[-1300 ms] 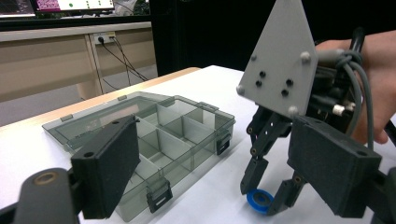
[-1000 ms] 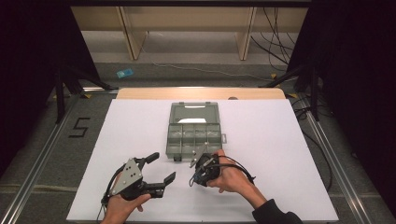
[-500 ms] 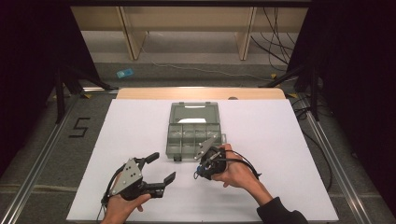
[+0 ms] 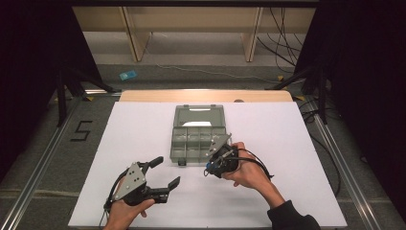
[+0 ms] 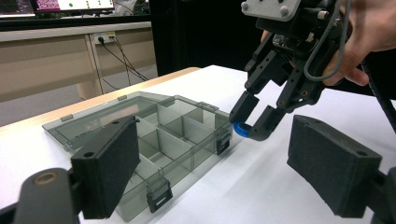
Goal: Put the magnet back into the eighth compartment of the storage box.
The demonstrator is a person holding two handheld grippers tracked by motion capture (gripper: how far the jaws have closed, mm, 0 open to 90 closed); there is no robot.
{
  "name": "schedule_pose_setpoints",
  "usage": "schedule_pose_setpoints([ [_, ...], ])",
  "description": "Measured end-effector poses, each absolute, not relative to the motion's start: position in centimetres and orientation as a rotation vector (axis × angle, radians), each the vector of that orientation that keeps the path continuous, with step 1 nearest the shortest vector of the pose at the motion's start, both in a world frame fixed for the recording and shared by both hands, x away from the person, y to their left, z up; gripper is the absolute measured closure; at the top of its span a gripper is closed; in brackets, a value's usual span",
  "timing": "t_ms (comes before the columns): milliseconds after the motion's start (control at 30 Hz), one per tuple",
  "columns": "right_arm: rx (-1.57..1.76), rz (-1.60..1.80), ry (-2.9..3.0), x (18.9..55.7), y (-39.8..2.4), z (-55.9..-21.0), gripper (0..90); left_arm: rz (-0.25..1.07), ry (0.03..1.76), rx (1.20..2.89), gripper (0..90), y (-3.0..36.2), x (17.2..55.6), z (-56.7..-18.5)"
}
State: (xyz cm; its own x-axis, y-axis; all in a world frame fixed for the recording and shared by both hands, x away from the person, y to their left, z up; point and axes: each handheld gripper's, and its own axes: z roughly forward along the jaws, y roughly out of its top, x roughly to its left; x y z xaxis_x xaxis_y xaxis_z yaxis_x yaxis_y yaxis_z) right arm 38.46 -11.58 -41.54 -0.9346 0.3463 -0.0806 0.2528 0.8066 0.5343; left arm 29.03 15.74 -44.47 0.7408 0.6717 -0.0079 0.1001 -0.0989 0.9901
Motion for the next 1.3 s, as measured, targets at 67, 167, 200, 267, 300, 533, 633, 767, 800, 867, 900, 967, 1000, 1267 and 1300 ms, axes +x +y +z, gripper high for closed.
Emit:
schedule_pose_setpoints([
  [67, 0.459, 0.807, 2.807, 38.6, -11.7, -41.5, 63.1, 0.538, 0.632, 1.623, 16.4, 15.7, 29.0, -44.5],
  [167, 0.474, 0.809, 2.792, 38.7, -11.9, -41.4, 63.1, 0.538, 0.633, 1.623, 16.4, 15.7, 29.0, -44.5],
  [200, 0.477, 0.811, 2.790, 38.7, -11.9, -41.3, 63.1, 0.538, 0.632, 1.623, 16.4, 15.7, 29.0, -44.5],
  [267, 0.484, 0.814, 2.792, 38.8, -12.1, -41.2, 63.1, 0.538, 0.633, 1.623, 16.4, 15.7, 29.0, -44.5],
  [300, 0.483, 0.814, 2.785, 38.8, -12.1, -41.2, 63.1, 0.539, 0.632, 1.623, 16.4, 15.7, 29.0, -44.5],
  [533, 0.500, 0.826, 2.762, 39.1, -12.5, -40.9, 63.1, 0.538, 0.635, 1.624, 16.4, 15.7, 29.0, -44.5],
  [633, 0.505, 0.832, 2.752, 39.2, -12.7, -40.8, 63.1, 0.531, 0.629, 1.613, 16.4, 15.7, 29.1, -44.6],
  [767, 0.517, 0.829, 2.743, 39.5, -12.9, -40.6, 63.0, 0.532, 0.631, 1.614, 16.4, 15.7, 29.1, -44.6],
  [800, 0.523, 0.828, 2.733, 39.6, -12.9, -40.6, 63.1, 0.532, 0.631, 1.614, 16.4, 15.7, 29.1, -44.6],
  [867, 0.531, 0.826, 2.724, 39.8, -13.1, -40.5, 63.1, 0.534, 0.632, 1.618, 16.4, 15.7, 29.1, -44.6],
  [900, 0.535, 0.825, 2.727, 39.9, -13.2, -40.4, 63.1, 0.535, 0.638, 1.623, 16.4, 15.7, 29.1, -44.5],
  [967, 0.549, 0.819, 2.712, 40.1, -13.3, -40.3, 63.1, 0.535, 0.640, 1.625, 16.4, 15.7, 29.0, -44.5],
  [1000, 0.552, 0.819, 2.699, 40.2, -13.4, -40.4, 63.1, 0.535, 0.640, 1.625, 16.4, 15.7, 29.0, -44.5],
  [1267, 0.595, 0.805, 2.664, 41.3, -14.0, -40.8, 63.0, 0.534, 0.639, 1.626, 16.4, 15.7, 29.1, -44.5],
  [1300, 0.608, 0.802, 2.675, 41.4, -14.0, -40.7, 63.1, 0.534, 0.639, 1.626, 16.4, 15.7, 29.1, -44.5],
])
